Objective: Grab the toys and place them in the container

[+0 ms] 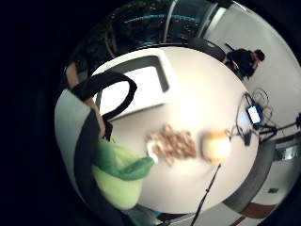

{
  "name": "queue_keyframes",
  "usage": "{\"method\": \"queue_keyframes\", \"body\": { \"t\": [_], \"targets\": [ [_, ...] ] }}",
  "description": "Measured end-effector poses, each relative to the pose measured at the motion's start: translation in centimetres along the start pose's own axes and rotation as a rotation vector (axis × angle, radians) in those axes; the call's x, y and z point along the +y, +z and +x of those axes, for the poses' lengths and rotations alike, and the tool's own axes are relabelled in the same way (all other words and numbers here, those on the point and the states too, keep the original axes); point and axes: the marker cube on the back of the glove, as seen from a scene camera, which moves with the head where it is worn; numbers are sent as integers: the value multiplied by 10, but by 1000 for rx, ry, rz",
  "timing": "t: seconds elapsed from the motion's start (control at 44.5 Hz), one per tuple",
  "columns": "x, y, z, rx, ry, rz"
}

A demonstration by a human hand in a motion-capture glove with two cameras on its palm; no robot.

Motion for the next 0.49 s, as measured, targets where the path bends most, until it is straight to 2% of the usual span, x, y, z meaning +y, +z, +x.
{"method": "queue_keyframes", "body": {
  "t": [0.067, 0.18, 0.382, 0.494],
  "targets": [
    [-36, 21, -9, 159, 4, -19],
    [-71, 42, -41, 11, -37, -65],
    [-83, 66, -41, 6, 4, -106],
    [-75, 92, -35, 18, 46, -254]
  ]
}}
